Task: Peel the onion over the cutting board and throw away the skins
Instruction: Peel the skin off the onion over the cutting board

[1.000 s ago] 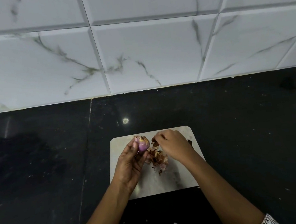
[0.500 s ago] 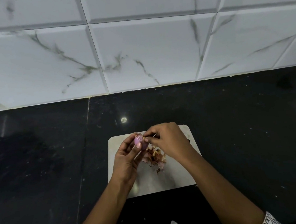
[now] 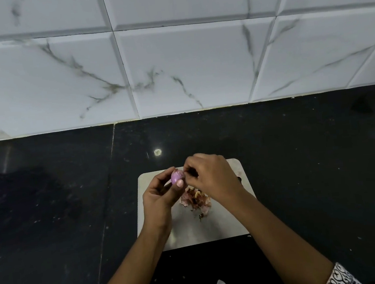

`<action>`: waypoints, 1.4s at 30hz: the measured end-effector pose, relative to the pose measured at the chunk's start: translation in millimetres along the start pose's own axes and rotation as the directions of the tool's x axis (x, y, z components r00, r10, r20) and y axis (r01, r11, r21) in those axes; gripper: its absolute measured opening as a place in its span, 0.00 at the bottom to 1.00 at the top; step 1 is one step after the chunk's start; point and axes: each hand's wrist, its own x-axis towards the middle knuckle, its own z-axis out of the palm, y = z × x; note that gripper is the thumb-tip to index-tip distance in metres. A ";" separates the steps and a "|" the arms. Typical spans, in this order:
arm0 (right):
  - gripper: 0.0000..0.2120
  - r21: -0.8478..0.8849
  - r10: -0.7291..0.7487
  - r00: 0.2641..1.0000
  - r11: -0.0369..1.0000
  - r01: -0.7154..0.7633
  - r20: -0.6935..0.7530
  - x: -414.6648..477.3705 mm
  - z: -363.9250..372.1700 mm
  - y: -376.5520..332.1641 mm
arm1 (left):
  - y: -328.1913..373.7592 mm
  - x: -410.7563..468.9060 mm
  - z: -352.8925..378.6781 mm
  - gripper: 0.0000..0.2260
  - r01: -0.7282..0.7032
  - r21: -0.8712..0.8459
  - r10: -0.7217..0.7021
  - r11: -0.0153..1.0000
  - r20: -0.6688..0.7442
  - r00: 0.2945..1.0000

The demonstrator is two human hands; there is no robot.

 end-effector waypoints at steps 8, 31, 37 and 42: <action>0.08 0.020 -0.213 0.970 0.976 0.217 -0.118 -14.0 9.7 20.4 | -2.4 -1.6 7.9 0.13 0.164 -0.107 -0.167 0.981 -0.011 0.986; 0.04 0.267 0.176 0.984 0.949 -0.170 0.000 -31.8 15.4 29.8 | 1.1 0.2 10.1 0.14 0.541 -0.279 -0.582 0.793 -0.085 0.809; 0.10 0.110 0.258 0.954 0.955 -0.276 0.150 -32.7 27.9 35.8 | 1.4 -1.1 -3.4 0.13 0.506 -0.355 -0.512 0.786 0.085 0.855; 0.03 0.193 0.295 0.955 0.936 -0.295 0.034 -30.2 17.1 31.2 | -1.8 -3.9 -8.6 0.18 0.422 -0.357 -0.383 0.833 0.177 0.906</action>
